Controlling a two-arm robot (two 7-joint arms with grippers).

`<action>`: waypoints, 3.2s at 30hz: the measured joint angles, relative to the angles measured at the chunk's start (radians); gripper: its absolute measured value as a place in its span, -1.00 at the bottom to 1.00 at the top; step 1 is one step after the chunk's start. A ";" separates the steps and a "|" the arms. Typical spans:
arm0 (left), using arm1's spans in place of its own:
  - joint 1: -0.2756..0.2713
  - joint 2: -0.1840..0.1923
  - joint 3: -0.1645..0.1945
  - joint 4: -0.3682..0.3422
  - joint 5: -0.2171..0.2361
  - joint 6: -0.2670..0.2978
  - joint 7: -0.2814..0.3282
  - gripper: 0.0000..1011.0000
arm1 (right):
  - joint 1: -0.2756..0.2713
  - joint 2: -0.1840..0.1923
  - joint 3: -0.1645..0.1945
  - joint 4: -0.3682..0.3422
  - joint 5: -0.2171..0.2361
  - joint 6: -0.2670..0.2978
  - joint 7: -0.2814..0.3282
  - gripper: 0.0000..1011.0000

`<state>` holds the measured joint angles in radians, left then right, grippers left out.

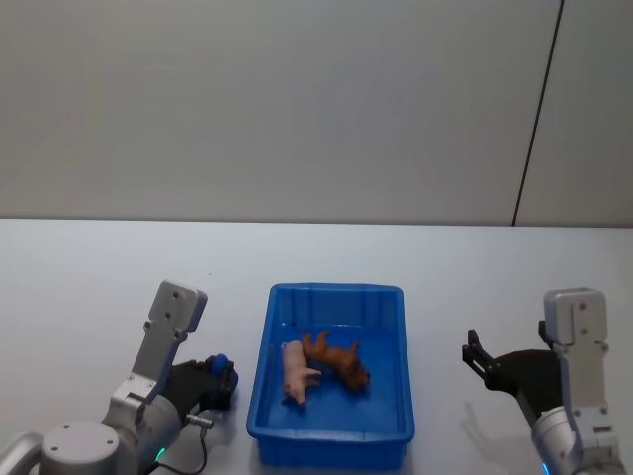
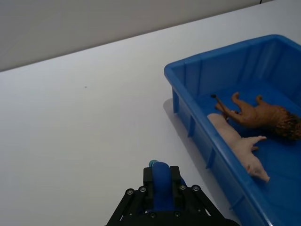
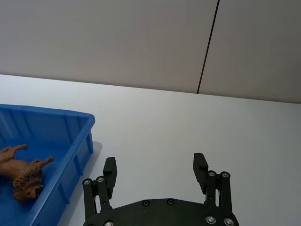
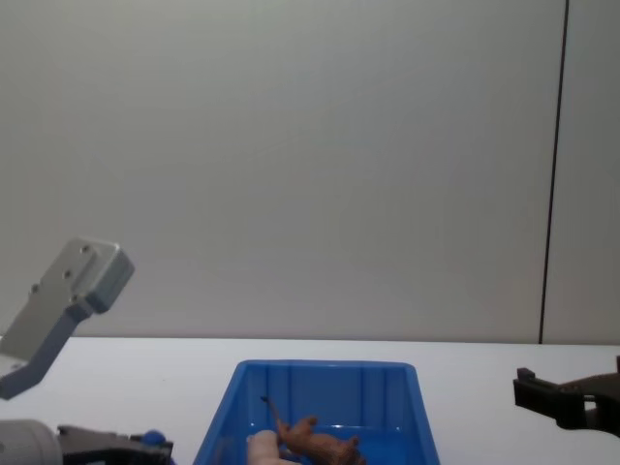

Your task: Pick up the two dolls from the table and place them into the box.

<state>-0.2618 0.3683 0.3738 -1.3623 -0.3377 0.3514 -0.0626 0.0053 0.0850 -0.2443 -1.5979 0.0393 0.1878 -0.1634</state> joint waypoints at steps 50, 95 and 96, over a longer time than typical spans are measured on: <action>-0.057 -0.028 0.006 -0.117 -0.006 -0.332 -0.363 0.07 | 0.000 0.000 0.000 0.000 0.000 0.000 0.000 0.98; -0.077 -0.049 0.012 -0.076 -0.049 -0.386 -0.439 0.98 | 0.000 0.000 0.000 0.000 0.000 0.000 0.000 0.98; -0.077 -0.049 0.012 -0.076 -0.049 -0.386 -0.440 0.98 | 0.000 0.000 0.000 0.000 0.000 0.000 0.000 0.98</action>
<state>-0.3390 0.3191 0.3858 -1.4379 -0.3866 -0.0347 -0.5021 0.0053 0.0850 -0.2443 -1.5978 0.0393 0.1878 -0.1634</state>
